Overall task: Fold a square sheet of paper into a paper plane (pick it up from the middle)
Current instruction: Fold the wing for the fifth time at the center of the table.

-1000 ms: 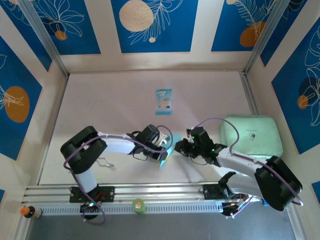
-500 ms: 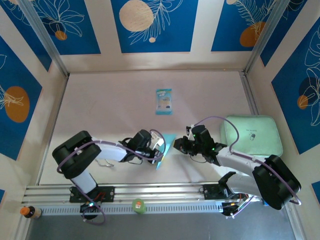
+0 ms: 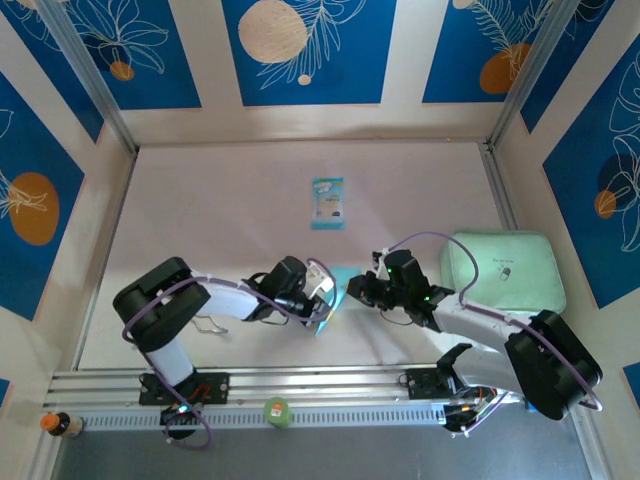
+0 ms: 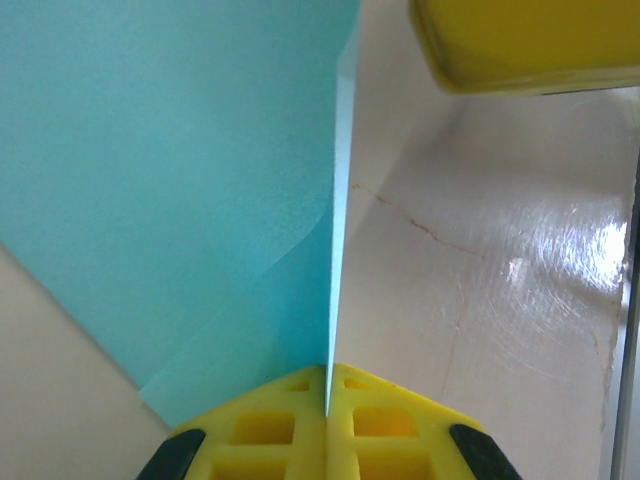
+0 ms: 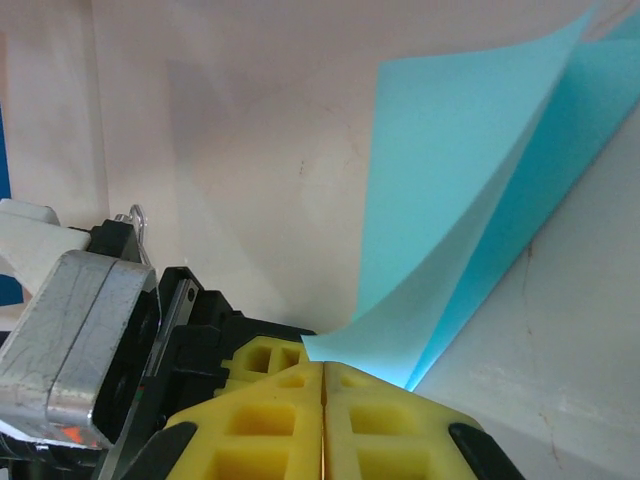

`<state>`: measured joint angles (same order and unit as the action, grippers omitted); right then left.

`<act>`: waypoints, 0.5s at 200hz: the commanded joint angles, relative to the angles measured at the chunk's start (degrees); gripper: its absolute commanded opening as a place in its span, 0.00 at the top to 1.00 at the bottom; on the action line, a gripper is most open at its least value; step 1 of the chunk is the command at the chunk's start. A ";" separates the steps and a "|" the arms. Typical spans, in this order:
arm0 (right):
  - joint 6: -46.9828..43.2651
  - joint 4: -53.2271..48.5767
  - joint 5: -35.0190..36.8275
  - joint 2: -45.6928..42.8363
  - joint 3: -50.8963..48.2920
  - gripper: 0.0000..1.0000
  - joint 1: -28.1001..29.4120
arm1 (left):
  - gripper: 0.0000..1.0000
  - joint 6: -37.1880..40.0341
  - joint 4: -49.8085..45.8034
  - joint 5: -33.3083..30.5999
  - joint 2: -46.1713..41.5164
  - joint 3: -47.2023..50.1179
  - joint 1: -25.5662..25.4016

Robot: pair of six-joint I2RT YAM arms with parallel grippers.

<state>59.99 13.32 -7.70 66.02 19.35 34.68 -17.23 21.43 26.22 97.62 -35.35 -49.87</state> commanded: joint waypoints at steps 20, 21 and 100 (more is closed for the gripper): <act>0.11 -0.14 1.36 -2.52 -1.77 0.92 -0.57 | 0.98 4.95 -3.64 2.27 0.80 -2.30 0.45; 0.12 -0.14 1.33 -2.54 -1.78 0.92 -0.57 | 0.98 4.94 -3.70 2.26 0.81 -2.33 0.46; -3.40 2.25 -3.57 1.14 -0.05 0.93 -1.01 | 0.99 -4.45 1.16 5.44 3.57 -1.13 0.73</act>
<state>58.87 14.15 -8.56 65.65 18.31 34.04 -18.02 21.06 29.08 99.39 -36.69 -49.84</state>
